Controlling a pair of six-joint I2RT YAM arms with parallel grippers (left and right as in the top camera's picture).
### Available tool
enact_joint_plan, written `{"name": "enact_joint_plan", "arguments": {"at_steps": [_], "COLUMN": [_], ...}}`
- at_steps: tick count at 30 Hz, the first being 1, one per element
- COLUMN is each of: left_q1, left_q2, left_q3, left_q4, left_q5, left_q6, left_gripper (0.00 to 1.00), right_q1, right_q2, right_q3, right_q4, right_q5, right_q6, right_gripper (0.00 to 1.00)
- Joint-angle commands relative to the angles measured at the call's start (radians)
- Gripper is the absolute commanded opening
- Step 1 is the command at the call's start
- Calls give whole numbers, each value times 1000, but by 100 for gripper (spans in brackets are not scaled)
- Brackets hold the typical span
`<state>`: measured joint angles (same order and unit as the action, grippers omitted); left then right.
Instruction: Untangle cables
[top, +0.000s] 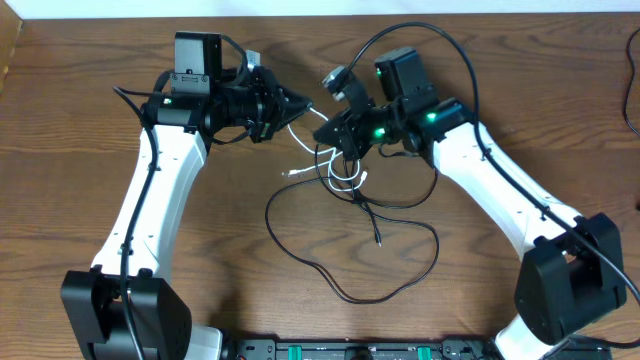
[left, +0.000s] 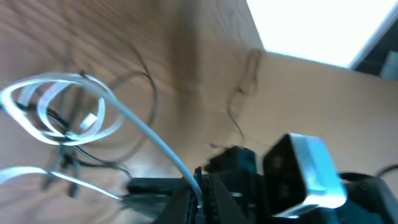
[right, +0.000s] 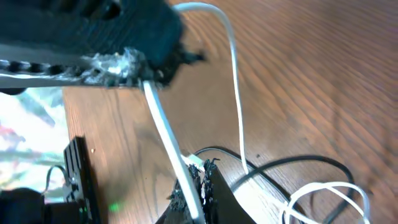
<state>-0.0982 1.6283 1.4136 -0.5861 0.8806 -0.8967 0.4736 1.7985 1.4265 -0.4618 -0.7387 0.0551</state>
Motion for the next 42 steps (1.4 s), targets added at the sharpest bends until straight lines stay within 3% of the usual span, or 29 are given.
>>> {"name": "enact_joint_plan", "arguments": {"at_steps": [1,8,14,24,31,39,42], "left_q1": [10,10,10,8,-58,-212,-259], "left_q2": [5,5,5,5,9,53,92], "left_q3": [4,4,4,4,4,4,4], "left_q4": [-16,-130,-198,-230,-196,-164,-130], "left_q5": [-182,-476,-610,-621,-482,-443,-443], "left_q6": [112,194,239,269,394,448,448], "left_gripper": [8,8,8,8,8,49,56], "right_q1": [-37,-120,-172,-184,-182,-182,-182], "right_q2": [-18,-101,-156,-169,-169,-169,-169], "right_q3": [17,17,17,17,17,17,17], "right_q4": [-21,-95,-169,-300,-336,-337,-342], "right_q5": [18,34,117,452,478,478,478], "right_q6": [78,98,98,117,109,109,109], "right_gripper": [1,1,1,1,1,1,1]}}
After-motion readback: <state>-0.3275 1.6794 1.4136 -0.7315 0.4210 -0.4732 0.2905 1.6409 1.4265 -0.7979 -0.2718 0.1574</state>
